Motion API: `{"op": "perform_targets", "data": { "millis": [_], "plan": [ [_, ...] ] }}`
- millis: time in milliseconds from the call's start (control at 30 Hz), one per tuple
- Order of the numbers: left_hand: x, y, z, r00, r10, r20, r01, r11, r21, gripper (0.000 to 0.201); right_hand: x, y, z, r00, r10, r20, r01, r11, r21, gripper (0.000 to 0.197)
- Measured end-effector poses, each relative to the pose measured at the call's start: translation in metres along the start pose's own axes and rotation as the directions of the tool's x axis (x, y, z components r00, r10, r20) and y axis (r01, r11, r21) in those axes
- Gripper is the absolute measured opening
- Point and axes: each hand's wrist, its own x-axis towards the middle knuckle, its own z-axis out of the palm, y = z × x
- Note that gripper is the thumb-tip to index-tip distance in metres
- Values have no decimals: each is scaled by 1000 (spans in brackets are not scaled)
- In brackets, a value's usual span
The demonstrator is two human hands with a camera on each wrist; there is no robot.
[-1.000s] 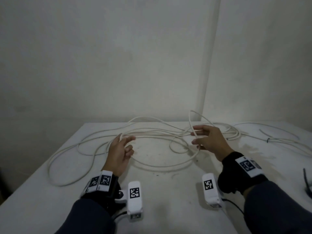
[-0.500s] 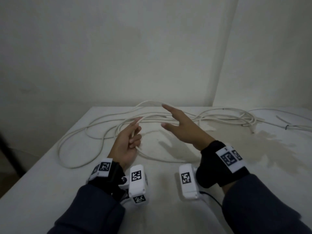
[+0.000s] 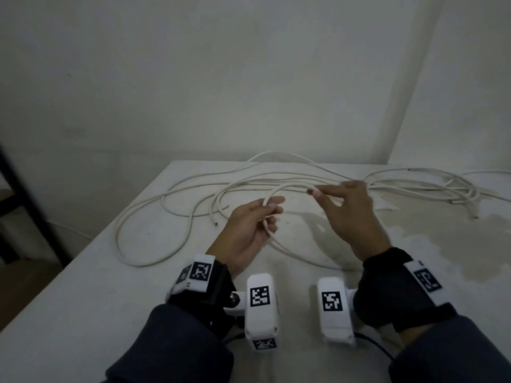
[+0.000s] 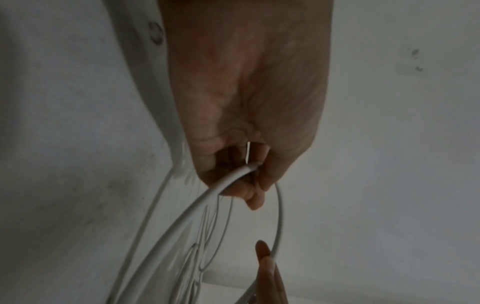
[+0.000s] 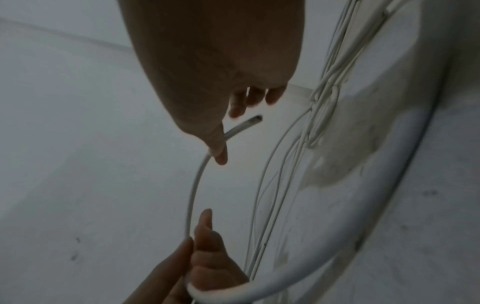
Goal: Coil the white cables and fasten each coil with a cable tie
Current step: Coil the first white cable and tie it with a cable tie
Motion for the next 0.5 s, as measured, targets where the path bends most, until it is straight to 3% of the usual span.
{"op": "perform_targets", "data": {
  "millis": [100, 233, 367, 500],
  "plan": [
    [-4, -5, 3, 998, -48, 49, 44, 996, 82, 26, -2, -1, -3, 1000, 21, -15, -21, 1000, 16, 19],
    [-5, -6, 10, 999, -39, 14, 39, 999, 31, 32, -8, -9, 4, 982, 135, 132, -159, 969, 190, 22],
    [-7, -6, 14, 999, -29, 21, 32, 989, -141, 35, -18, -27, 11, 851, 218, 479, -402, 856, 325, 23],
    [-5, -7, 17, 999, 8, -46, -17, 981, -194, 34, -20, -35, 8, 766, 258, 589, -564, 709, 423, 17]
  ]
}}
